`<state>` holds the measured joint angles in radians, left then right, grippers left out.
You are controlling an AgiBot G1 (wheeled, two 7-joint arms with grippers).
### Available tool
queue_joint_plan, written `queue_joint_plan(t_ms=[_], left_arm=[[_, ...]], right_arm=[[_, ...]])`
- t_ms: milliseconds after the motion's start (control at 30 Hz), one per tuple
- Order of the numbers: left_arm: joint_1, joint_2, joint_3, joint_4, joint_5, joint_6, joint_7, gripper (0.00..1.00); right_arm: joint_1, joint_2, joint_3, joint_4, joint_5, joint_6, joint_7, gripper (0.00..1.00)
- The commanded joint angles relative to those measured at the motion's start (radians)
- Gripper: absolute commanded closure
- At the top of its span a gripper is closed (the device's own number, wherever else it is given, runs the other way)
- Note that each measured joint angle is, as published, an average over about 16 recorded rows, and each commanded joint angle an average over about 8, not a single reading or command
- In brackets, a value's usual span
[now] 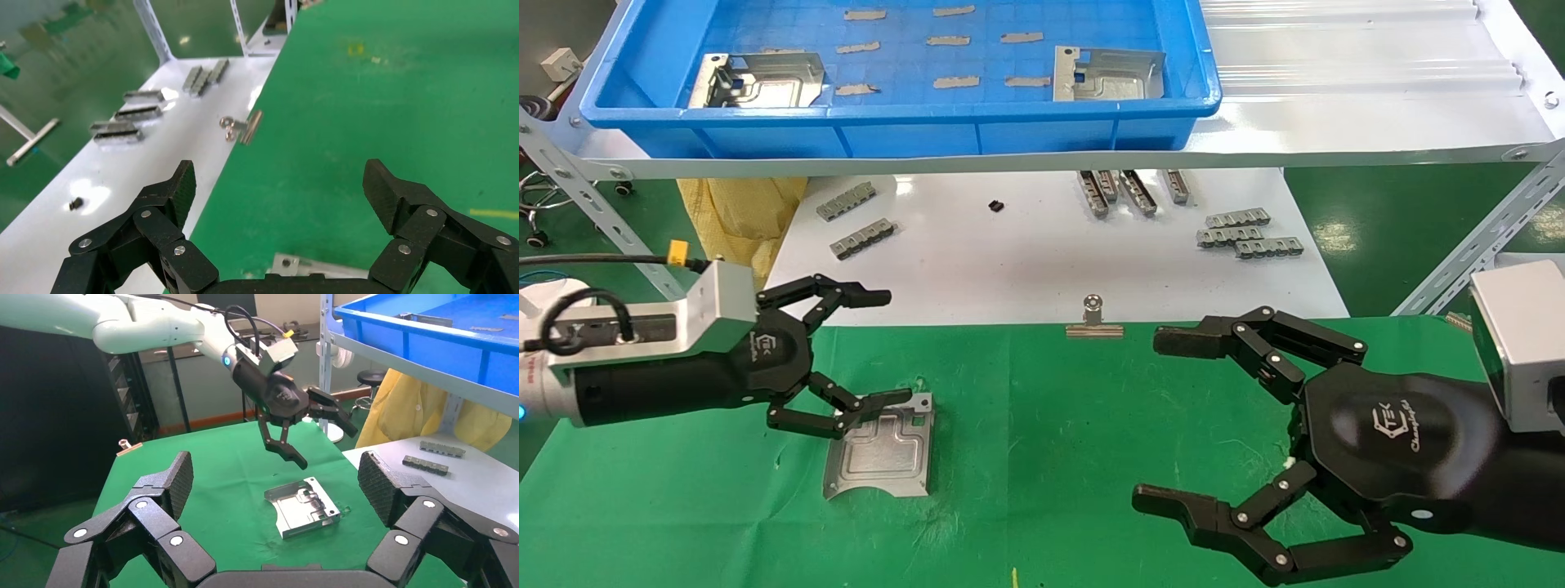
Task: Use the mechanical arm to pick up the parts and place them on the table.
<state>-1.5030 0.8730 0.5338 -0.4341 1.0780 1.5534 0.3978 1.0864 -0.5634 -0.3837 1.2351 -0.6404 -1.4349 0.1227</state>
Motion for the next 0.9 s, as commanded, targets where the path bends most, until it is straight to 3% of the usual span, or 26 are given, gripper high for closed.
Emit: queue_joint_plan(t_ms=[33, 900], left_arm=[[0.022, -0.013, -0.013, -0.043, -0.018, -0.003, -0.030, 0.00], [0.304, -0.186, -0.180, -0.603, -0.247, -0.041, -0.416, 0.00]], right_arm=[[0.000, 0.000, 0.000, 0.000, 0.000, 0.000, 0.000, 0.00], [0.000, 0.000, 0.000, 0.000, 0.000, 0.000, 0.000, 0.00]])
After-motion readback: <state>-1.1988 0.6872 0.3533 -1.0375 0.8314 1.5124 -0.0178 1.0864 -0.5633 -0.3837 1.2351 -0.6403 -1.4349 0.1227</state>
